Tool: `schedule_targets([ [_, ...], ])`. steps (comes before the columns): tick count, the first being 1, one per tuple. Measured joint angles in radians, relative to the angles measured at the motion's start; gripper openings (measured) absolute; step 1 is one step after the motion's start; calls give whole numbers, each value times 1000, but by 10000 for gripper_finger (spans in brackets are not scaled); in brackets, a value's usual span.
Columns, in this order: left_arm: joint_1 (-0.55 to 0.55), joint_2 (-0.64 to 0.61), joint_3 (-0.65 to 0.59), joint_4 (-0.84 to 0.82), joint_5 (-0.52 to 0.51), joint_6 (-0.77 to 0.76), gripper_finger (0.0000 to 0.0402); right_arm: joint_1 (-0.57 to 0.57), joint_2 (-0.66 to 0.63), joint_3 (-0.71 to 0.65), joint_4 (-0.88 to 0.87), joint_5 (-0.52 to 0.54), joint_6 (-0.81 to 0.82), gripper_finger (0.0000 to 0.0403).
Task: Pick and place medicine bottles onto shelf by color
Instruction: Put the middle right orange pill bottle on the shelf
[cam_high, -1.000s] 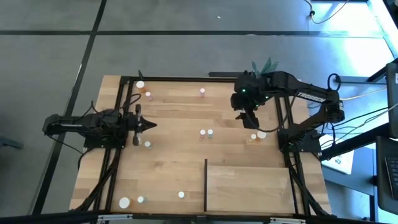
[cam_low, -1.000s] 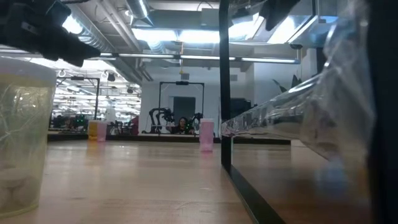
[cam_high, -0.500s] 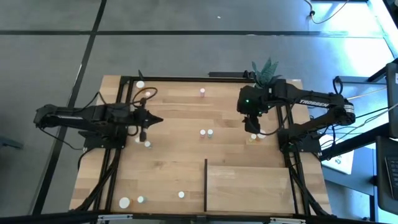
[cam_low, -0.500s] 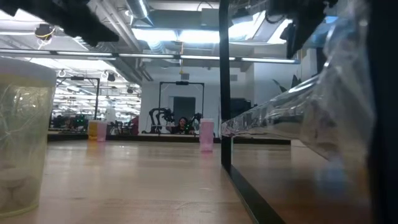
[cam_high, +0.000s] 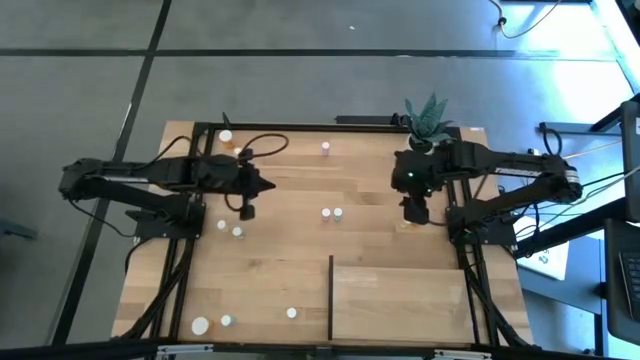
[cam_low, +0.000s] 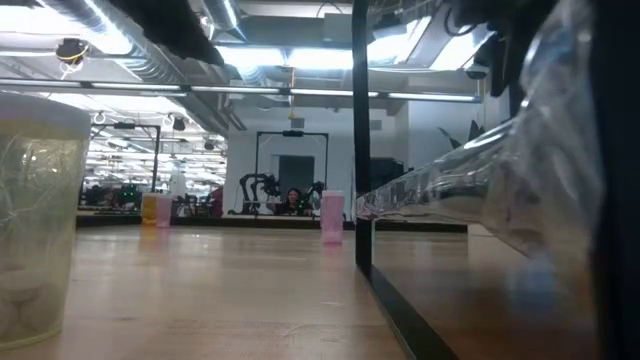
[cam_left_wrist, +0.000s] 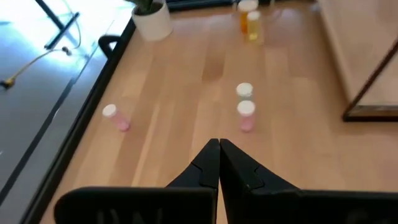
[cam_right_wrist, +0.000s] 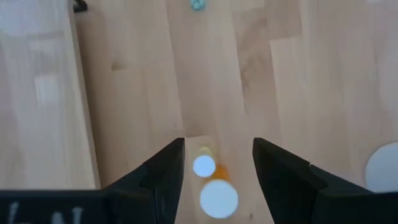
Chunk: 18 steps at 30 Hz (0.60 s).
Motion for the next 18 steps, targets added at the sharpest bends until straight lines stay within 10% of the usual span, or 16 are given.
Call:
schedule_targets([
  [18,153,232,170,19,222,131,0,99,-83,-106,-17,77,176,190],
])
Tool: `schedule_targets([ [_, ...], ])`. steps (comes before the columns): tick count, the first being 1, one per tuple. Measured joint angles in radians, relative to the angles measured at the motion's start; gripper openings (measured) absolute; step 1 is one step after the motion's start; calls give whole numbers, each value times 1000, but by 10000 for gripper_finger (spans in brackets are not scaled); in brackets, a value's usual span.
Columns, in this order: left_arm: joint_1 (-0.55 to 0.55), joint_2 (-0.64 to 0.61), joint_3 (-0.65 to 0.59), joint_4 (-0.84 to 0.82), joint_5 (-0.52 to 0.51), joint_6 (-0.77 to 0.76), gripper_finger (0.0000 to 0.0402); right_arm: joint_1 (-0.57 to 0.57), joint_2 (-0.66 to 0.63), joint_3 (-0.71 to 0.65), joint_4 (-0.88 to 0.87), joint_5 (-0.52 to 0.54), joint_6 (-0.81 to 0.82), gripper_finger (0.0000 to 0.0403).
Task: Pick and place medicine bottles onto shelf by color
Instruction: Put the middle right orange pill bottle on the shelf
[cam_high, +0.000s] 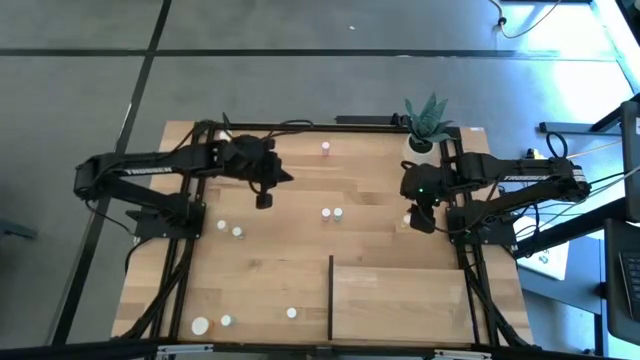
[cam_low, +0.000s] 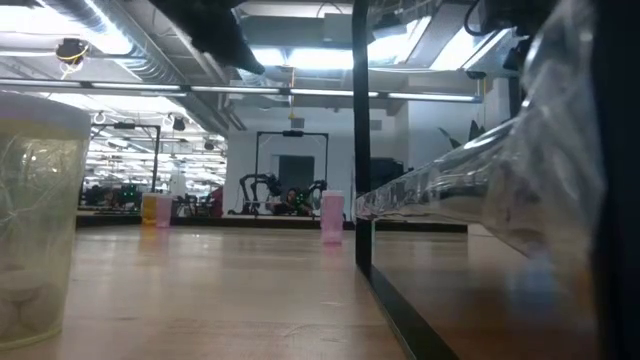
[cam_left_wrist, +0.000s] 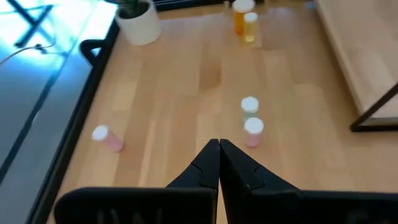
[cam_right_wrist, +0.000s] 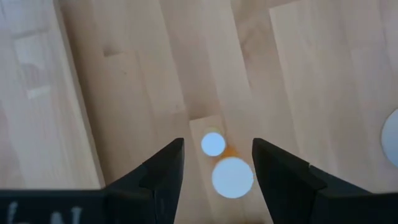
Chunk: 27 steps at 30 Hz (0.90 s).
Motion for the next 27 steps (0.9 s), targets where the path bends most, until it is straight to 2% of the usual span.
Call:
schedule_targets([
  [5,0,81,90,-91,44,51,0,0,0,0,0,-1,-1,190],
  [9,0,117,110,-95,58,52,0,0,0,0,1,-2,-4,190],
  [19,-1,122,110,-94,-53,52,0,0,0,0,4,-3,-5,191],
  [27,0,122,110,-93,-63,52,0,0,0,0,4,-3,8,191],
])
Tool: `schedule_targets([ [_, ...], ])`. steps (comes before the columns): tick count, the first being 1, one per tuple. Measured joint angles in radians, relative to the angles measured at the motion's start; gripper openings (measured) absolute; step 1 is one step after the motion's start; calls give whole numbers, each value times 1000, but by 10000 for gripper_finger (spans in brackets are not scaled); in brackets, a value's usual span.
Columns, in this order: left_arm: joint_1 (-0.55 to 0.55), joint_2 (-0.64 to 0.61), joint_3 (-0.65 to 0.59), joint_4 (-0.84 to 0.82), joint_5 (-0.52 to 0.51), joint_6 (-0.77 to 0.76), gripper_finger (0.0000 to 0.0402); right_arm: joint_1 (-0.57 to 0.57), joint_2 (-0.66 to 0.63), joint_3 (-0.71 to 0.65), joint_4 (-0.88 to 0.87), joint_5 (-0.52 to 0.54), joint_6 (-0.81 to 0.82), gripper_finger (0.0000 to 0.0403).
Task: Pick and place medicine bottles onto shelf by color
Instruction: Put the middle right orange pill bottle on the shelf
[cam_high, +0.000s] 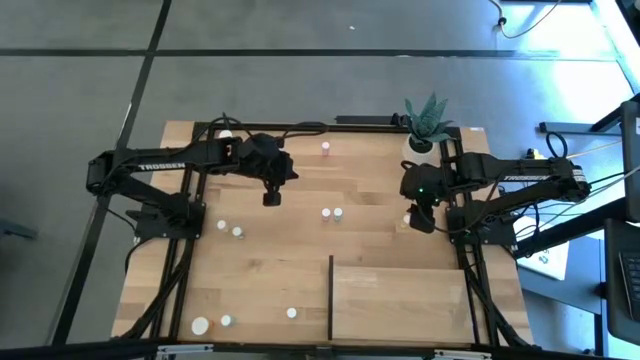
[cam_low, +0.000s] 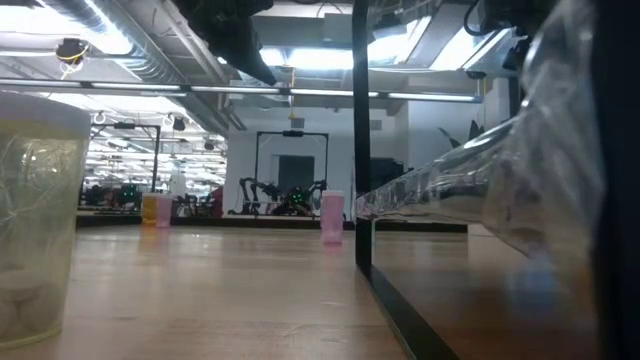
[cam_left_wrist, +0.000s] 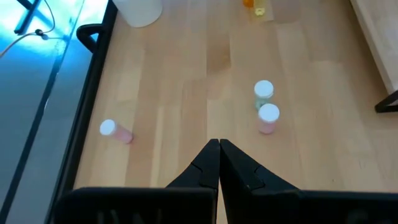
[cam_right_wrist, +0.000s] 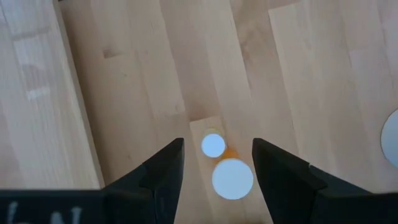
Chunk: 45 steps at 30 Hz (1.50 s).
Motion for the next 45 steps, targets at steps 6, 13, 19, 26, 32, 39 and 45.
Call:
schedule_targets([
  [6,0,0,0,0,0,0,0,0,0,0,8,-1,20,191],
  [13,0,-1,0,0,0,0,0,0,0,0,8,-2,108,191],
  [19,0,-1,0,1,0,0,0,0,0,0,15,1,196,191],
  [26,0,-1,0,1,0,0,0,16,6,0,29,1,167,191],
  [32,0,-1,0,1,0,0,0,22,5,0,32,9,194,191],
  [39,0,-1,0,1,0,0,0,22,5,0,46,9,201,242],
  [45,0,-1,0,1,0,0,0,22,5,0,39,18,124,324],
])
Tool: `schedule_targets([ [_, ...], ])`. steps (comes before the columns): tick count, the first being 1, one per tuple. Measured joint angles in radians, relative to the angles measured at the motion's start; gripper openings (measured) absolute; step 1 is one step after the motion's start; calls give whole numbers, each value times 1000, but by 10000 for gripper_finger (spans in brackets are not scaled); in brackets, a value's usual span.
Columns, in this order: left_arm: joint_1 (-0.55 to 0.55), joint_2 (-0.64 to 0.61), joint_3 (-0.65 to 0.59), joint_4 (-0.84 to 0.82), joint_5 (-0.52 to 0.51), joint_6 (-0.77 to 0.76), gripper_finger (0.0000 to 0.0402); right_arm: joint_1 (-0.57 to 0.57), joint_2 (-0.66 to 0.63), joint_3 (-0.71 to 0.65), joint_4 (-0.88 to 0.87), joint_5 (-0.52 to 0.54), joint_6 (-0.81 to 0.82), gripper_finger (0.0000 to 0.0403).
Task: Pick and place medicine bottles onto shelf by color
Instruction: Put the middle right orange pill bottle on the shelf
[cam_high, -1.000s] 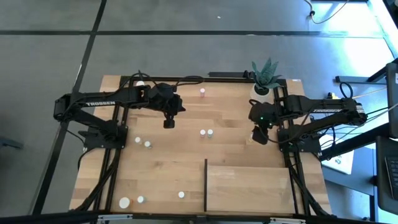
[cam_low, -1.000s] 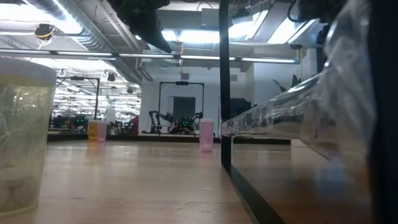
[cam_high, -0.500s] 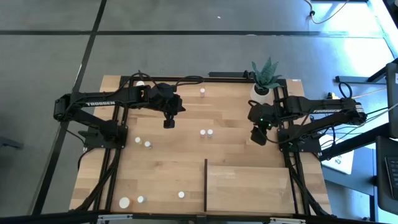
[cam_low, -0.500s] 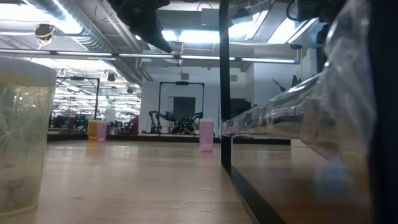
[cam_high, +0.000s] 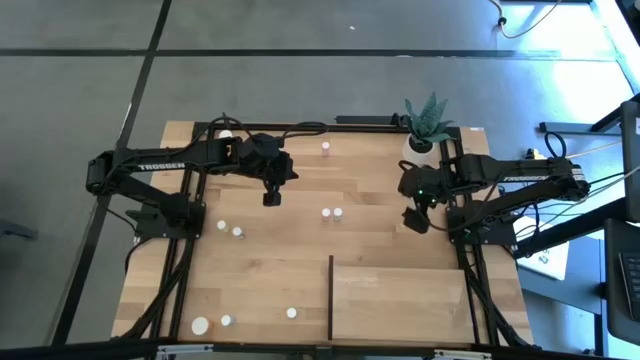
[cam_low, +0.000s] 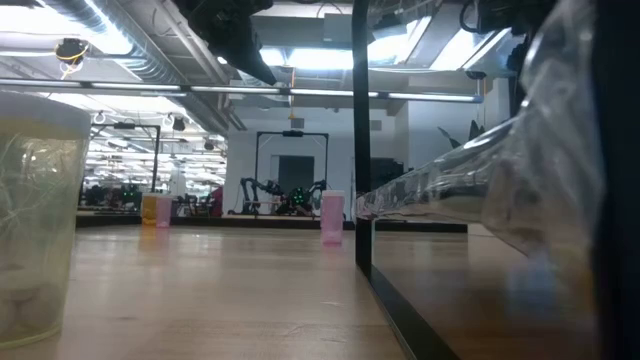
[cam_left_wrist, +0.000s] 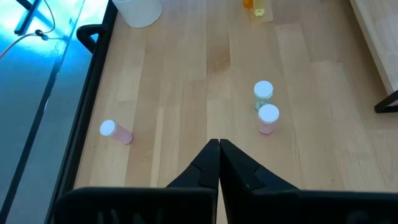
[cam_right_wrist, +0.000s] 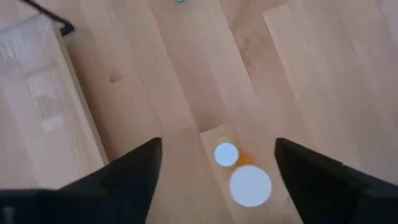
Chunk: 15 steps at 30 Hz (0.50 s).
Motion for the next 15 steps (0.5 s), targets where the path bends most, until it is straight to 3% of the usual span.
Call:
schedule_targets([
  [4,0,0,0,0,0,0,0,0,0,0,19,2,-49,344],
  [15,0,0,0,0,0,0,0,1,0,-1,-131,-22,-84,346],
])
